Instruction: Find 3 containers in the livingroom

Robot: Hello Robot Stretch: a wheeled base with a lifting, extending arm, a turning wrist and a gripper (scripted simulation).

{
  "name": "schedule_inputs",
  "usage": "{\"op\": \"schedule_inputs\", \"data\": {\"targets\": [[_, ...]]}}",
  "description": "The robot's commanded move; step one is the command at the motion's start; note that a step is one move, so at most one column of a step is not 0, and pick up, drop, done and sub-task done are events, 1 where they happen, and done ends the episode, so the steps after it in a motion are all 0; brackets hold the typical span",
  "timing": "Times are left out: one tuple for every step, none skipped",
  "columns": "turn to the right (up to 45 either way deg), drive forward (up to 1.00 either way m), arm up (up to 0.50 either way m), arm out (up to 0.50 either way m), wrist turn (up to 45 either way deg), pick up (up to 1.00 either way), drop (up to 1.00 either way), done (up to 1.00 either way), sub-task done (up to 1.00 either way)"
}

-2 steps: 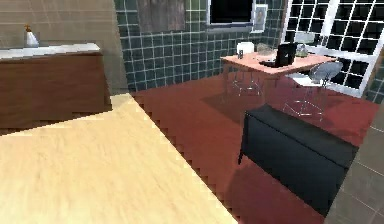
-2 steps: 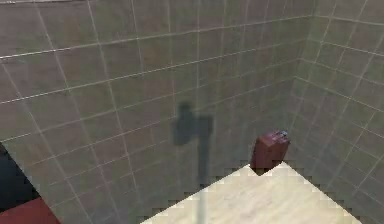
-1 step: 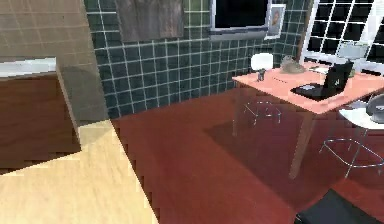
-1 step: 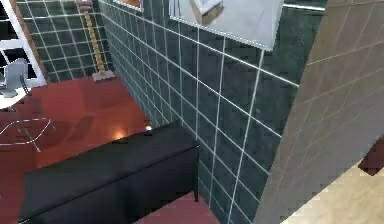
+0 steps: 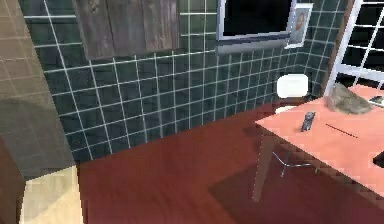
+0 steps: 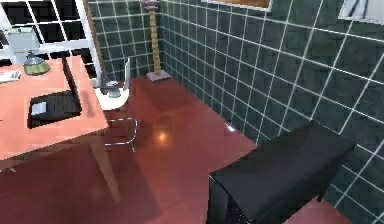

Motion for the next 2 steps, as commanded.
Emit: {"op": "schedule_inputs", "data": {"targets": [[45.0, 0.0, 0.0, 0.0, 0.0, 0.0, 0.0, 0.0, 0.0], [9.0, 0.0, 0.0, 0.0, 0.0, 0.0, 0.0, 0.0, 0.0]]}}
